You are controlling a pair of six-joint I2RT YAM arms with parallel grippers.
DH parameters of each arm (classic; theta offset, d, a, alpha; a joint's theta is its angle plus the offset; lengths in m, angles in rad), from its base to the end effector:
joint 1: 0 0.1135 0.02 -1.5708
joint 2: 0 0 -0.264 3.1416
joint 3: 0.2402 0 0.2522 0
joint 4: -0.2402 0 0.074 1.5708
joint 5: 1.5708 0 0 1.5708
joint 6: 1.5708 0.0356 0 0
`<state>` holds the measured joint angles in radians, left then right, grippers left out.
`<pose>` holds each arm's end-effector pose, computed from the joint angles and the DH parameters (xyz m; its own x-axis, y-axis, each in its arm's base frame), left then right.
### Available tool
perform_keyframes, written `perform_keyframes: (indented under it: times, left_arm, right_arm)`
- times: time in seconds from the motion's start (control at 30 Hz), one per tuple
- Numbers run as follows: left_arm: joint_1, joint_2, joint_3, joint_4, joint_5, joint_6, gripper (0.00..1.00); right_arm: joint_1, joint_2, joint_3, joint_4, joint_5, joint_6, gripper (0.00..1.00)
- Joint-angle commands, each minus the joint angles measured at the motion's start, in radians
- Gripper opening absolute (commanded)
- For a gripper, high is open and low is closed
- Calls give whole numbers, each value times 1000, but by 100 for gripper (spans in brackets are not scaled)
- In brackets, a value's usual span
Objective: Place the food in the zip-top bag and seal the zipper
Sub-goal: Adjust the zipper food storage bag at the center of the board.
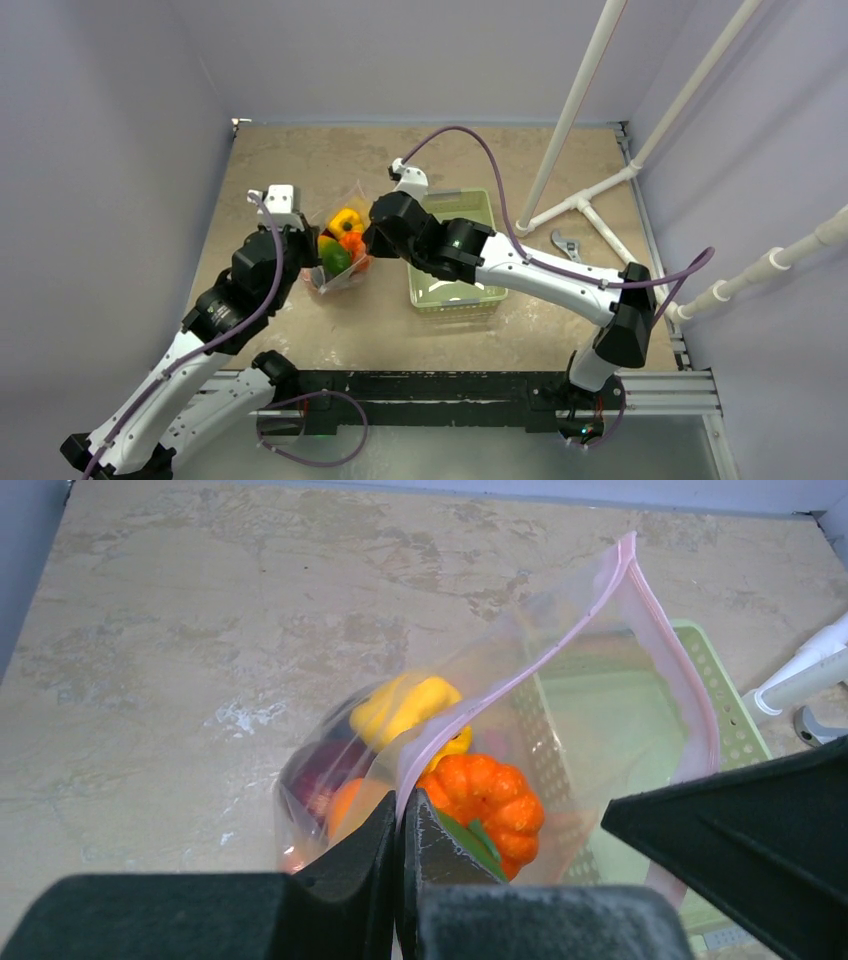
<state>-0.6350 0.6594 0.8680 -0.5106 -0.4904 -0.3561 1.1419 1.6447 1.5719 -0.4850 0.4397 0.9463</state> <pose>0.1220 -0.0691 0.3533 -0.2806 -0.1752 -0.9437 0.0677 0.9771 -0.2015 0.1711 0.3377 0.3626 -0.6745 0.2903 -0.6789 -0.2147 0.8026 0.5566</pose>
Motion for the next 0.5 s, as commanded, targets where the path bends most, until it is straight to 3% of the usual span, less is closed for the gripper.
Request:
perform_keyframes:
  times: [0.0, 0.23, 0.47]
  left_arm:
    - [5, -16, 78, -54, -35, -17, 0]
    - [6, 11, 182, -166, 25, -70, 0]
    - [6, 49, 243, -236, 155, -152, 0]
  right_arm:
    - [-27, 8, 82, 33, 24, -127, 0]
    - [-68, 49, 205, 8, -47, -334, 0]
    - [-152, 112, 340, -14, -229, -610, 0]
